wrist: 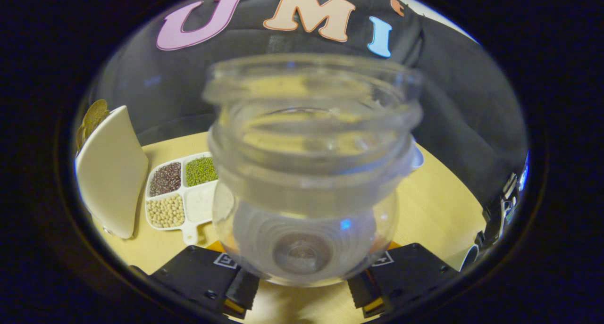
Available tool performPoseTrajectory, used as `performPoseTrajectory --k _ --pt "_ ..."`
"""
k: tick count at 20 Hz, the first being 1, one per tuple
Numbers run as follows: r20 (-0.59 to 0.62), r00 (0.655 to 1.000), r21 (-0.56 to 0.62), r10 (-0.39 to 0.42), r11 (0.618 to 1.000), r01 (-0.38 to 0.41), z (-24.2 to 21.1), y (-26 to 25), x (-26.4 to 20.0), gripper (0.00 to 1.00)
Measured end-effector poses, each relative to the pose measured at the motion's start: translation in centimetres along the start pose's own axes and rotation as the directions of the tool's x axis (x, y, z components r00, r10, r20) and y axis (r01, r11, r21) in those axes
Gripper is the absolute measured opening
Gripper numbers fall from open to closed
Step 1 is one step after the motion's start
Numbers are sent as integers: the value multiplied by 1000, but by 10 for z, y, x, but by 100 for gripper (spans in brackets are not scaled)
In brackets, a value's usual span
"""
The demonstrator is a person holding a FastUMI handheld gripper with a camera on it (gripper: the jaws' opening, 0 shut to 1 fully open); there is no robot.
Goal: Take the bottle from table, then pour the juice into the cup, finally place the bottle on the coaster
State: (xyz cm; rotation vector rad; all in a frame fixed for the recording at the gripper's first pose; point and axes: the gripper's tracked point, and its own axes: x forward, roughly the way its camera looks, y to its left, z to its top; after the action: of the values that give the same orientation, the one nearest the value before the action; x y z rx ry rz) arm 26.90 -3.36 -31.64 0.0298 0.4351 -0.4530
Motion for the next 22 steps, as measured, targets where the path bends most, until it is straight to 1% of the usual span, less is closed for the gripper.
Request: performPoseTrajectory --k 7,12,22 --pt "-23 1000 7 12 1000 -12 -3 -1 -1 100" --pt "-12 1000 1 15 1000 -15 -2 -4 -2 100" --pt "13 1000 11 26 1000 -26 2 -15 -33 100"
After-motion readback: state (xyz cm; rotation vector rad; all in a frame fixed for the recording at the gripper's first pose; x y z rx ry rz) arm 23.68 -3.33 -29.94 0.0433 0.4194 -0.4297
